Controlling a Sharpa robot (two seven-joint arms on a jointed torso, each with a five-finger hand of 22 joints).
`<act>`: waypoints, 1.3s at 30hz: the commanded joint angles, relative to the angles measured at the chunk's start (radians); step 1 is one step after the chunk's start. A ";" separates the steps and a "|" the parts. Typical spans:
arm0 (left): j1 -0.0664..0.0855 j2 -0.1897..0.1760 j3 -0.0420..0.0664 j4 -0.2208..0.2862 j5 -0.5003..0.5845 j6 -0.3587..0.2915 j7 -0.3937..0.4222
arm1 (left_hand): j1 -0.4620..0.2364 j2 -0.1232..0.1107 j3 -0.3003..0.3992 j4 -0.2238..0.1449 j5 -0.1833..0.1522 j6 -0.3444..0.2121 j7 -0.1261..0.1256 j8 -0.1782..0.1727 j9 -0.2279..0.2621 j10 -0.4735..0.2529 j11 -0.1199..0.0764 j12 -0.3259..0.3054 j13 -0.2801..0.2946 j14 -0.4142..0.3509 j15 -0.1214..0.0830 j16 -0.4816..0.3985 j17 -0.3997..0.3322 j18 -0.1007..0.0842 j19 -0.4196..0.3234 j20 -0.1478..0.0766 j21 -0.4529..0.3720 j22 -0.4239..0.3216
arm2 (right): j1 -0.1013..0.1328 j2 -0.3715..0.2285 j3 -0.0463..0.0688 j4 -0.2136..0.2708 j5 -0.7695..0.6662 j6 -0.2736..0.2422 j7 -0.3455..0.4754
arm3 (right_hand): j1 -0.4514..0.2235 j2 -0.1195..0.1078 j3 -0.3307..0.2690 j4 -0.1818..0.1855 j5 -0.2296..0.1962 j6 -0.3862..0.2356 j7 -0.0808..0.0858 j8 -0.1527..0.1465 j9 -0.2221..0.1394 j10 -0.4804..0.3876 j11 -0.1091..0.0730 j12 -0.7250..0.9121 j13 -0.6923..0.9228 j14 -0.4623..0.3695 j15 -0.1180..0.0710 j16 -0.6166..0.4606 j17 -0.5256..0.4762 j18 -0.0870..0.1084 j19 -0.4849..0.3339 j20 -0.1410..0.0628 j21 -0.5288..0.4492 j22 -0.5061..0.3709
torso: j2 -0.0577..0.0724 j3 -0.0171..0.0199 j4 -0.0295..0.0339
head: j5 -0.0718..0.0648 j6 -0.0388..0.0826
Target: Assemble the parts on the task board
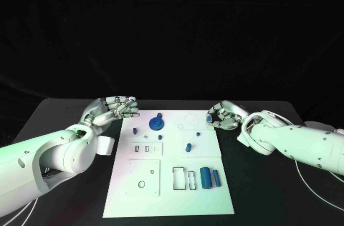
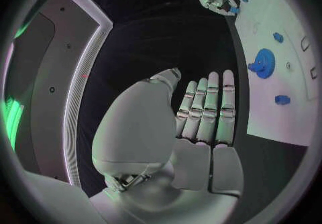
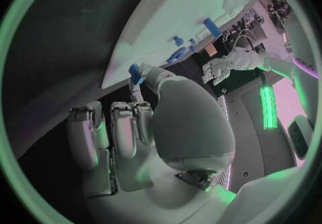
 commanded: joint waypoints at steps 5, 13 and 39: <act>0.001 0.001 0.001 -0.002 -0.002 0.016 0.008 | -0.006 -0.007 0.006 -0.002 -0.004 0.004 0.021 -0.007 -0.002 0.006 0.001 -0.003 -0.001 0.001 0.009 -0.004 0.001 0.013 0.006 0.000 -0.002 -0.001 | 0.008 -0.015 0.002 0.080 -0.022 -0.077 -0.063 | -0.027 0.016 0.025 -0.012 -0.005 0.009 -0.040 0.097 0.079 0.029 -0.008 0.001 0.164 0.097 -0.008 0.003 0.227 -0.014 0.105 -0.012 0.004 0.263 | -0.006 -0.0023 -0.0031 | 0.006 -0.001; 0.001 0.008 0.001 -0.014 -0.001 0.017 0.005 | -0.007 -0.007 0.006 -0.002 -0.004 0.004 0.022 -0.007 -0.002 0.006 0.001 -0.004 -0.001 0.001 0.009 -0.004 0.001 0.013 0.006 0.000 -0.002 -0.001 | 0.033 0.014 0.003 0.245 -0.102 -0.078 -0.225 | -0.049 0.014 0.033 -0.008 -0.012 -0.004 -0.039 0.105 0.084 0.020 -0.007 -0.010 0.152 0.095 -0.008 0.001 0.222 -0.014 0.105 -0.012 0.004 0.263 | -0.017 -0.0055 -0.0072 | 0.032 -0.016; 0.002 0.047 0.001 -0.064 0.016 0.015 0.007 | -0.008 -0.007 0.007 -0.002 -0.004 0.005 0.021 -0.007 -0.002 0.008 0.001 -0.005 0.000 0.001 0.009 -0.005 0.002 0.013 0.006 0.000 -0.003 -0.002 | -0.015 0.308 -0.023 0.237 -0.369 0.036 -0.451 | -0.108 -0.005 0.034 0.011 -0.004 -0.013 -0.040 0.121 0.089 0.025 -0.007 -0.007 0.158 0.093 -0.009 -0.003 0.208 -0.014 0.105 -0.013 0.004 0.263 | -0.034 -0.0215 0.0051 | 0.087 -0.057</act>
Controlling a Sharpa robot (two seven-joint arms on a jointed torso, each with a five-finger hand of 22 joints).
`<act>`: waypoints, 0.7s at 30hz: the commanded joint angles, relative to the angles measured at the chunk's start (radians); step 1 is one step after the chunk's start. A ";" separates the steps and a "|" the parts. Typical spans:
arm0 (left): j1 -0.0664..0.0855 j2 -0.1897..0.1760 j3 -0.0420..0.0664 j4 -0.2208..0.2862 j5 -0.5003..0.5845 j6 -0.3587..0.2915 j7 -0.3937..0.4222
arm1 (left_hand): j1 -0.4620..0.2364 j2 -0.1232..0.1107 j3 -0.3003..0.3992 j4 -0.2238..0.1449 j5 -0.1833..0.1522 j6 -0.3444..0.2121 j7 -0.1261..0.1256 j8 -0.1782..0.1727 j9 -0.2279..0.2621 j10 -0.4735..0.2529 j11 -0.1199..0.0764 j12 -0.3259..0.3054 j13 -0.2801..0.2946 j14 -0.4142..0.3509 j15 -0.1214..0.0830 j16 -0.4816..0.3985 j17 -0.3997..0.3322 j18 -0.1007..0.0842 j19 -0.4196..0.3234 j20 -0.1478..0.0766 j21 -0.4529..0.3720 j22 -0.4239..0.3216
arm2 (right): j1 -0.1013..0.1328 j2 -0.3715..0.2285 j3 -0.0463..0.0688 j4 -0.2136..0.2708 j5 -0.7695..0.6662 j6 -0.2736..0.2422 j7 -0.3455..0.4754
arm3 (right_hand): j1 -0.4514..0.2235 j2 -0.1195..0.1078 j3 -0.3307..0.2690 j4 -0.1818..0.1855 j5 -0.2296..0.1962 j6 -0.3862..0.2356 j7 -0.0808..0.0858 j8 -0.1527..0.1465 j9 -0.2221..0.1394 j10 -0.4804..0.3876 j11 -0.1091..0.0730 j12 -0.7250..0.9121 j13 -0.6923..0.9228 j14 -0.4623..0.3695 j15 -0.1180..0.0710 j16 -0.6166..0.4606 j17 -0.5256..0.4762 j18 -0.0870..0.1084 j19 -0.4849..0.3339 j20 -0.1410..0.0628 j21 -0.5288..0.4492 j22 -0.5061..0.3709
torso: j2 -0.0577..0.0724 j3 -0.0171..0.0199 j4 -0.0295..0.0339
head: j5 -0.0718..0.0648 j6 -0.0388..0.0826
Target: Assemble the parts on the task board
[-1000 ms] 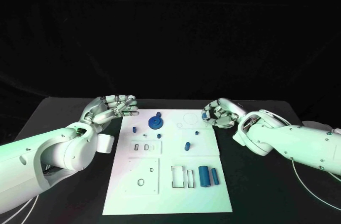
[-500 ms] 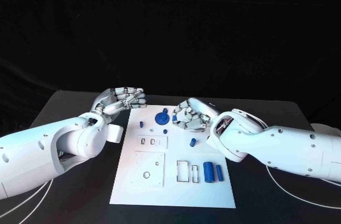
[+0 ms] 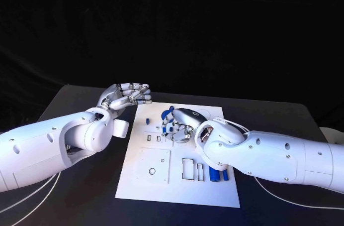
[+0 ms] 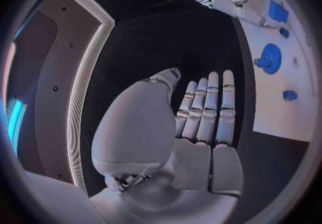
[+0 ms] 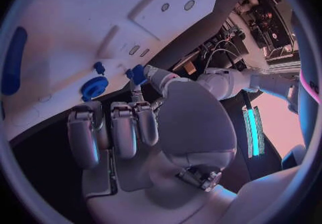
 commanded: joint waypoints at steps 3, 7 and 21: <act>0.002 0.004 0.001 0.002 0.007 0.014 0.008 | -0.004 -0.003 0.007 -0.002 -0.004 0.005 0.021 -0.003 -0.001 0.008 0.001 -0.005 0.000 0.001 0.009 -0.006 0.001 0.013 0.006 0.000 -0.003 -0.002 | -0.017 0.019 -0.002 -0.011 -0.127 0.042 -0.039 | -0.014 -0.001 -0.001 0.007 -0.001 0.011 -0.018 0.088 0.088 0.028 -0.008 0.002 0.161 0.093 -0.009 -0.003 0.208 -0.014 0.105 -0.006 0.005 0.263 | 0.001 0.0022 -0.0020 | 0.014 -0.003; 0.002 0.004 0.001 0.002 0.007 0.015 0.008 | -0.004 -0.003 0.007 -0.002 -0.004 0.005 0.021 -0.003 -0.001 0.008 0.001 -0.005 0.000 0.001 0.009 -0.006 0.001 0.013 0.006 0.000 -0.003 -0.002 | -0.027 0.031 -0.004 -0.024 -0.159 0.044 -0.046 | -0.016 -0.003 -0.002 0.007 -0.002 0.011 -0.018 0.089 0.088 0.028 -0.008 0.002 0.161 0.093 -0.009 -0.003 0.208 -0.014 0.105 -0.006 0.005 0.263 | 0.001 0.0026 -0.0012 | 0.015 -0.006; 0.002 0.003 0.001 0.003 0.007 0.015 0.006 | -0.005 -0.003 0.007 -0.002 -0.004 0.005 0.022 -0.003 -0.001 0.008 0.001 -0.005 0.000 0.001 0.009 -0.006 0.002 0.013 0.006 0.000 -0.003 -0.002 | -0.038 0.044 -0.006 -0.044 -0.181 0.055 -0.045 | -0.023 -0.011 -0.003 0.009 -0.006 0.009 -0.018 0.090 0.088 0.026 -0.008 0.000 0.158 0.092 -0.010 -0.004 0.205 -0.014 0.105 -0.007 0.005 0.263 | 0.001 0.0039 -0.0032 | 0.020 -0.011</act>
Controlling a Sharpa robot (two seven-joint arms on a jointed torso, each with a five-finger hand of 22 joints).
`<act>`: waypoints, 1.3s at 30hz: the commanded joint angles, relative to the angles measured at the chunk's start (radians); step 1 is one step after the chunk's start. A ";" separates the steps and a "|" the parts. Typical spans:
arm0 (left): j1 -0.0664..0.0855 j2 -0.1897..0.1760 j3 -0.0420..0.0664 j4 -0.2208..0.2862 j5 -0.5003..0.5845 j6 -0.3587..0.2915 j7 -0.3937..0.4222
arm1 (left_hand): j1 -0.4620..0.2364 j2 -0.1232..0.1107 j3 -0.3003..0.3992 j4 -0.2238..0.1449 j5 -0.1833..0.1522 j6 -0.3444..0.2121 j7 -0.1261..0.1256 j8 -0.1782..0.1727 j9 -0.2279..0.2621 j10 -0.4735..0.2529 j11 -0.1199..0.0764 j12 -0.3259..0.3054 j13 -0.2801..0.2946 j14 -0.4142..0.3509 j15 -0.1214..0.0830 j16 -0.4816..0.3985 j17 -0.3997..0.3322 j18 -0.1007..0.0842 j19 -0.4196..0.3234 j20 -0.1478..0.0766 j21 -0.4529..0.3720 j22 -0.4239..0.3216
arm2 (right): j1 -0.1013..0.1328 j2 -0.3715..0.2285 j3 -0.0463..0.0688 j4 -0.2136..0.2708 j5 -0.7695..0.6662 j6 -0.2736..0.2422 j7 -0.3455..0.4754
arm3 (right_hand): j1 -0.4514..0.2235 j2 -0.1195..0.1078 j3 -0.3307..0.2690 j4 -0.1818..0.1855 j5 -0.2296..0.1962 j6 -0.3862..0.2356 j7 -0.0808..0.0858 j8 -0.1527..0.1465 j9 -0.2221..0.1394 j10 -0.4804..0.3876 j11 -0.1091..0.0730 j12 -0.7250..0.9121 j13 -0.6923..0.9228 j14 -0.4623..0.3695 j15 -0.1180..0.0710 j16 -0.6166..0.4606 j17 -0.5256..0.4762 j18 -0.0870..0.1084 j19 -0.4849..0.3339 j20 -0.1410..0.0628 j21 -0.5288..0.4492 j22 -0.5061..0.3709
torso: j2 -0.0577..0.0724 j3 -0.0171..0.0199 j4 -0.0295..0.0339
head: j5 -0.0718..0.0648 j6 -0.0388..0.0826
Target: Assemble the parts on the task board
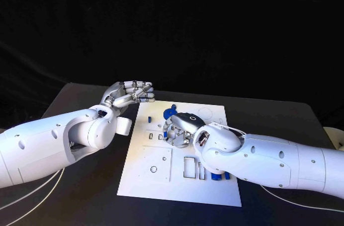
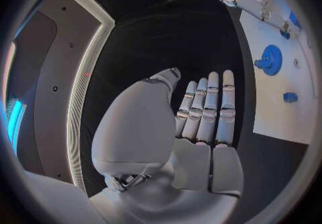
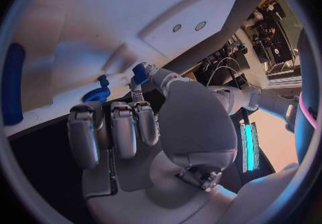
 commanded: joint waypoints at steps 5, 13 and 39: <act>0.002 0.001 0.001 0.003 0.004 0.016 0.005 | -0.005 -0.003 0.007 -0.002 -0.004 0.005 0.022 -0.003 -0.001 0.008 0.001 -0.005 0.000 0.001 0.009 -0.006 0.001 0.013 0.006 0.000 -0.003 -0.001 | -0.002 0.008 -0.002 -0.014 -0.035 0.023 -0.004 | -0.017 -0.003 0.000 0.007 -0.007 0.007 -0.017 0.059 0.086 0.024 -0.008 -0.002 0.157 0.092 -0.010 -0.004 0.204 -0.014 0.105 -0.007 0.005 0.263 | 0.001 -0.0007 0.0022 | 0.001 -0.002; 0.002 0.000 0.001 0.004 0.004 0.016 0.003 | -0.005 -0.003 0.007 -0.002 -0.004 0.005 0.022 -0.003 -0.001 0.008 0.001 -0.005 0.000 0.001 0.009 -0.006 0.001 0.013 0.006 0.000 -0.003 -0.001 | -0.003 0.015 -0.003 -0.027 -0.038 0.021 -0.001 | -0.020 -0.006 0.000 0.008 -0.009 0.006 -0.017 0.059 0.086 0.024 -0.007 -0.003 0.156 0.092 -0.009 -0.004 0.203 -0.014 0.105 -0.007 0.005 0.263 | 0.001 -0.0004 0.0010 | 0.003 -0.005; 0.002 0.002 0.001 -0.001 0.004 0.019 0.001 | -0.007 -0.005 0.007 -0.001 -0.004 0.004 0.023 -0.004 -0.002 0.008 0.002 -0.007 0.000 0.001 0.009 -0.008 0.002 0.013 0.005 0.001 -0.004 -0.002 | -0.012 0.033 -0.005 -0.052 -0.038 0.029 0.008 | -0.020 -0.009 0.001 0.007 -0.012 0.003 -0.016 0.059 0.085 0.018 -0.007 -0.008 0.150 0.091 -0.009 -0.005 0.202 -0.014 0.105 -0.007 0.005 0.263 | 0.001 -0.0009 0.0007 | 0.006 -0.016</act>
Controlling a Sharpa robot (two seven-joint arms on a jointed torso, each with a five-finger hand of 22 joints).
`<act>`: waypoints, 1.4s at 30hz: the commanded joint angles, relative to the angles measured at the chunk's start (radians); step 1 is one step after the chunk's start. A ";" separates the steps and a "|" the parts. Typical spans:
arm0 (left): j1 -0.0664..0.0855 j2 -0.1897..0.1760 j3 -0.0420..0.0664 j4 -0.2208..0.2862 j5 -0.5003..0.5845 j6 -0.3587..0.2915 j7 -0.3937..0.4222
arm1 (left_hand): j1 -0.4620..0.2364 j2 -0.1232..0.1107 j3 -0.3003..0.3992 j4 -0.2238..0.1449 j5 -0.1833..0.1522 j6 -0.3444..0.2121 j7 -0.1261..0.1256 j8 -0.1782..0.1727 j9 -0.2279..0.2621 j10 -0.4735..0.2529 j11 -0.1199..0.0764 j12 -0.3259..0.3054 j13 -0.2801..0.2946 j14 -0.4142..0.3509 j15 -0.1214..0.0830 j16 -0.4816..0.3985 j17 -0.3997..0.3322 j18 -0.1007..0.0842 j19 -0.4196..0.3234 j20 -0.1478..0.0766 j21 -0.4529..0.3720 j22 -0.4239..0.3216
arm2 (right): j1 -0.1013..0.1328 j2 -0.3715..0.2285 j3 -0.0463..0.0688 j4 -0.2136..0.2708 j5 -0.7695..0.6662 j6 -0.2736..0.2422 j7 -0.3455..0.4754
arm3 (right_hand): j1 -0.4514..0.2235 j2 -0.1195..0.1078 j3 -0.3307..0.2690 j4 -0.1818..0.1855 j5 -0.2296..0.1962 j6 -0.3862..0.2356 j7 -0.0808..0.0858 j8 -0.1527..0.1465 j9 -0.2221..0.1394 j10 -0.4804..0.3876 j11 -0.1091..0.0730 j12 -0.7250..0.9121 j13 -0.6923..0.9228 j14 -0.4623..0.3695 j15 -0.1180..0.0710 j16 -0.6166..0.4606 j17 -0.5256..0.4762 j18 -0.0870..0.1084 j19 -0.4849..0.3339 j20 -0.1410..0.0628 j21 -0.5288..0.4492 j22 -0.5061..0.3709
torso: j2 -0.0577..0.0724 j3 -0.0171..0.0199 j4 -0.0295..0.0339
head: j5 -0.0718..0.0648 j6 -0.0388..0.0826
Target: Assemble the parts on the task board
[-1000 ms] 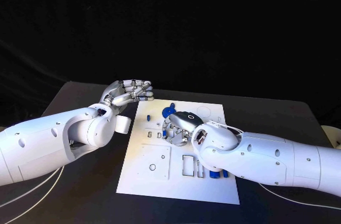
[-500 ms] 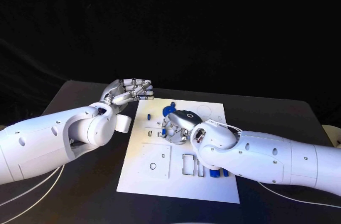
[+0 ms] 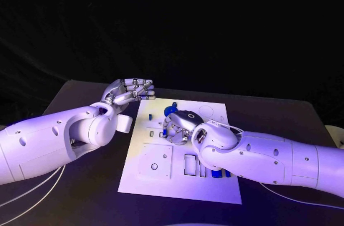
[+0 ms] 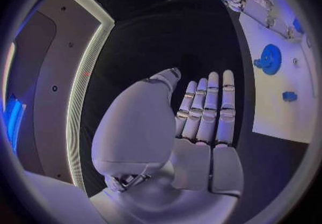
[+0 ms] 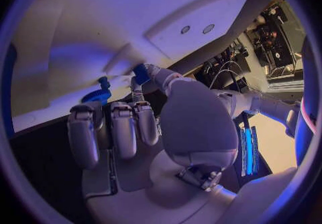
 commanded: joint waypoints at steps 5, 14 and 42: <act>0.001 0.002 0.001 0.000 0.003 0.018 0.004 | -0.007 -0.005 0.005 0.001 -0.004 0.004 0.023 -0.004 -0.002 0.008 0.002 -0.003 0.000 0.001 0.009 -0.003 0.001 0.013 0.005 0.001 -0.004 -0.001 | -0.007 -0.002 -0.004 -0.004 -0.012 0.051 0.006 | 0.003 0.003 -0.001 0.003 -0.005 0.005 -0.013 0.011 0.083 0.014 -0.007 -0.008 0.145 0.091 -0.009 -0.005 0.201 -0.014 0.105 -0.007 0.004 0.263 | -0.001 -0.0001 -0.0011 | 0.001 -0.004; 0.001 0.002 0.001 -0.002 0.003 0.018 0.004 | -0.007 -0.005 0.005 0.001 -0.004 0.004 0.023 -0.004 -0.002 0.008 0.002 -0.003 0.000 0.001 0.009 -0.003 0.001 0.013 0.005 0.001 -0.004 -0.001 | -0.008 -0.009 -0.004 0.002 -0.019 0.060 0.010 | 0.004 0.001 0.000 0.001 -0.005 0.004 -0.012 0.011 0.083 0.014 -0.007 -0.009 0.145 0.091 -0.009 -0.005 0.201 -0.014 0.105 -0.007 0.004 0.263 | -0.001 0.0003 0.0001 | 0.001 -0.004; 0.001 0.001 0.001 -0.002 0.002 0.016 0.001 | -0.007 -0.005 0.006 0.001 -0.004 0.004 0.023 -0.005 -0.002 0.008 0.002 -0.005 -0.001 0.001 0.010 -0.005 0.002 0.013 0.005 0.001 -0.004 -0.002 | -0.011 -0.014 -0.005 0.002 -0.021 0.041 0.012 | -0.001 -0.019 0.000 -0.003 -0.013 -0.017 -0.002 0.003 0.076 -0.003 0.001 -0.025 0.127 0.090 -0.004 -0.007 0.195 -0.014 0.105 -0.004 0.004 0.263 | 0.000 -0.0001 0.0001 | -0.001 -0.004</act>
